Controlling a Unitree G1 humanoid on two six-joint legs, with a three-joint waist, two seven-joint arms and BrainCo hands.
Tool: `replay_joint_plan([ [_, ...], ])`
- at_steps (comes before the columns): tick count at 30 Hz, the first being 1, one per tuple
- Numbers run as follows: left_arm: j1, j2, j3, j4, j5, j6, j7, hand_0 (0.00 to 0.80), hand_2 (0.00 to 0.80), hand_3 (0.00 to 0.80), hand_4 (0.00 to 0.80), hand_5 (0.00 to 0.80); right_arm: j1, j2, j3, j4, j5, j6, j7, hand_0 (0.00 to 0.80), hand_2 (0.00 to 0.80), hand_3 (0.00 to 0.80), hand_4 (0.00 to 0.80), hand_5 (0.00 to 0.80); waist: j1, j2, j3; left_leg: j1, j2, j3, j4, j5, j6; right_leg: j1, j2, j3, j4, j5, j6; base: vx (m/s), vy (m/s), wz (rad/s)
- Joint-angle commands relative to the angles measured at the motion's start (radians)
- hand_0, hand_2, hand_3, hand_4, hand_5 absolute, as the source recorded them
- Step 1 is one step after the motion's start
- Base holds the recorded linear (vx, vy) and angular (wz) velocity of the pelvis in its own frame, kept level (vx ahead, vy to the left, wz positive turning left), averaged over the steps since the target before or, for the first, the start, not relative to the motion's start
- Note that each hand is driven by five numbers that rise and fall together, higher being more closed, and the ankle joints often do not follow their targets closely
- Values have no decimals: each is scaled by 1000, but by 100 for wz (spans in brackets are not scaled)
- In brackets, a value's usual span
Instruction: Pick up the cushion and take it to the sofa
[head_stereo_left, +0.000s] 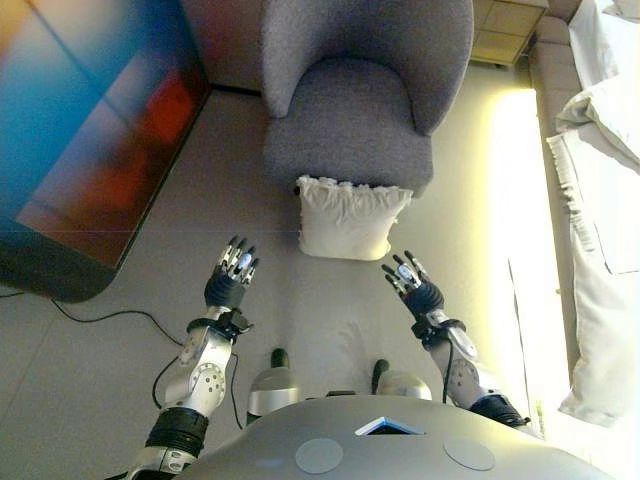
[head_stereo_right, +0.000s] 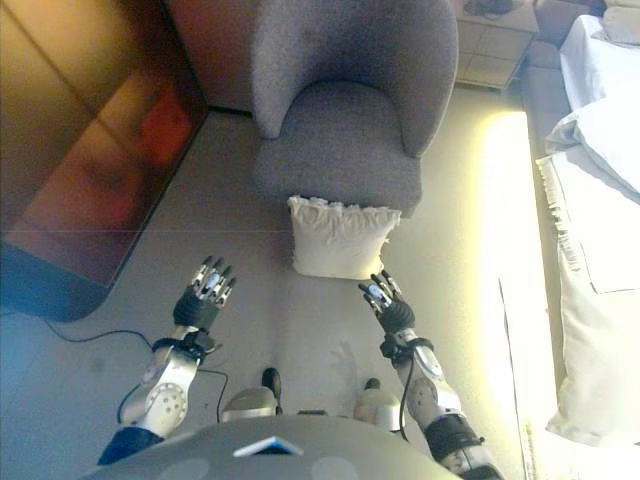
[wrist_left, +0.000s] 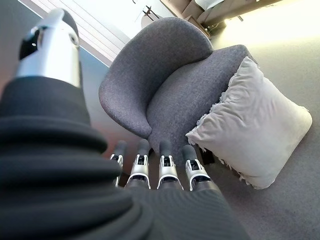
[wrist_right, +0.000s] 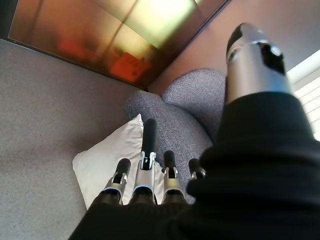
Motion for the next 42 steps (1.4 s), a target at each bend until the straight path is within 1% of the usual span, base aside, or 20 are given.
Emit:
replay_joint_plan([
  [1, -39, 29, -10, -52, 13, -44, -15, 0, 0, 0, 0, 0, -24, 0, -8, -57, 12, -40, 22, 0, 0, 0, 0, 0, 9, -3, 0, -5, -8, 22, 41, -58, 30, -67, 8, -15, 46, 11, 3, 0, 0, 0],
  [4, -42, 25, -9, -50, -7, -41, -29, 0, 0, 0, 0, 0, -25, 1, -9, -55, 12, -39, 22, 0, 0, 0, 0, 0, 9, -4, 0, -3, -9, 21, 40, -59, 30, -66, 8, -15, 46, 12, 3, 0, 0, 0],
  [8, -33, 29, -7, -46, 26, -40, -14, 0, 0, 0, 0, 0, -19, -3, -10, -63, 9, -28, 20, 0, 0, 0, 0, 0, 7, -6, -1, 0, -4, 24, 47, -63, 27, -64, 6, -11, 43, 13, 4, 0, 0, 0],
  [14, -2, 25, 12, -55, 31, -48, -14, 0, 0, 0, 0, 0, -4, -7, -15, -65, 4, -10, 29, 0, 0, 0, 0, 0, 10, -15, -4, -12, 2, 28, 119, -91, 19, -60, 5, 0, 37, 18, -2, 0, 0, 0],
  [17, 14, 19, 18, -56, 23, -53, -13, 0, 0, 0, 0, 0, 0, -15, -18, -65, -2, -3, 38, 0, 0, 0, 0, 0, 14, -20, -1, -28, 3, 16, 153, -98, 16, -59, 10, 12, 29, 26, -8, -6, -5, -5],
  [19, 17, 16, 28, -53, 9, -50, -20, 0, 0, 0, 0, 0, -1, -22, -20, -62, -7, 0, 41, 0, 0, 0, 0, 0, 18, -21, -2, -33, -2, 0, 155, -101, 19, -61, 13, 23, 27, 27, -10, -7, 8, -6],
  [23, 23, 7, 29, -50, 1, -59, -28, 0, 0, 0, 0, 0, -3, -30, -20, -58, -6, 0, 46, 0, 0, 0, 0, 0, 24, -25, -3, -43, -17, -40, 172, -119, 23, -69, 15, 42, 28, 28, -12, -5, 5, -1],
  [25, 34, 1, 28, -56, 0, -65, -19, 0, 0, 0, 0, 0, -6, -31, -26, -56, -13, 13, 50, 0, 0, 0, 0, 0, 30, -24, -4, -43, -34, -69, 173, -130, 29, -72, 15, 58, 32, 27, -10, 10, 57, -5],
  [27, 38, 3, 31, -59, 3, -60, -20, 0, 0, 0, 0, 0, -3, -31, -29, -58, -13, 14, 54, 0, 0, 0, 0, 0, 28, -23, -5, -38, -33, -59, 167, -129, 31, -73, 11, 57, 39, 24, -8, 16, 71, -16],
  [28, 35, 8, 30, -57, 7, -52, -20, 0, 0, 0, 0, 0, 0, -29, -30, -55, -11, 8, 52, 0, 0, 0, 0, 0, 23, -22, -8, -33, -30, -43, 161, -126, 30, -72, 5, 49, 41, 24, -3, 21, 78, -13],
  [30, 25, 9, 25, -45, 29, -47, -4, 0, 0, 0, 0, 0, -5, -23, -29, -50, -12, 5, 43, 0, 0, 0, 0, 0, 21, -22, -11, -26, -33, -39, 148, -125, 32, -72, -7, 40, 44, 26, 5, 33, 89, -3],
  [31, 18, 12, 24, -33, 55, -57, 17, 0, 0, 0, 0, 0, -10, -19, -28, -45, -20, 5, 41, 0, 0, 0, 0, 0, 19, -21, -12, -23, -36, -36, 146, -128, 34, -74, -15, 38, 48, 27, 9, 46, 94, -1],
  [33, 6, 18, 31, -10, 79, -70, 33, 0, 0, 0, 0, 0, -20, -17, -28, -45, -35, 10, 37, 0, 0, 0, 0, 0, 15, -21, -13, -19, -43, -28, 149, -135, 38, -79, -28, 38, 61, 26, 16, 54, 107, -1],
  [36, -10, 22, 48, 2, 61, -77, 24, 0, 0, 0, 0, 0, -32, -19, -27, -47, -37, 14, 38, 0, 0, 0, 0, 0, 10, -19, -8, -28, -54, -19, 166, -146, 51, -96, -50, 47, 101, 14, 25, 44, 132, -7],
  [38, -26, 25, 55, 11, 48, -86, 33, 0, 0, 0, 0, 0, -44, -10, -26, -42, -40, 5, 33, 0, 0, 0, 0, 0, 8, -17, -2, -38, -62, -20, 181, -150, 64, -118, -71, 54, 153, 4, 35, 28, 146, -10],
  [40, -50, 30, 52, 14, 38, -91, 39, 0, 0, 0, 0, 0, -57, 1, -26, -40, -43, -6, 28, 0, 0, 0, 0, 0, 4, -15, 10, -52, -66, -22, 202, -157, 80, -141, -92, 66, 229, -4, 34, 10, 140, -6],
  [42, -79, 38, 40, 9, 38, -82, 43, 0, 0, 0, 0, 0, -64, 13, -24, -40, -41, -24, 14, 0, 0, 0, 0, 0, 4, -18, 21, -70, -82, -25, 223, -166, 104, -182, -120, 77, 340, 32, 29, -7, 154, 2],
])
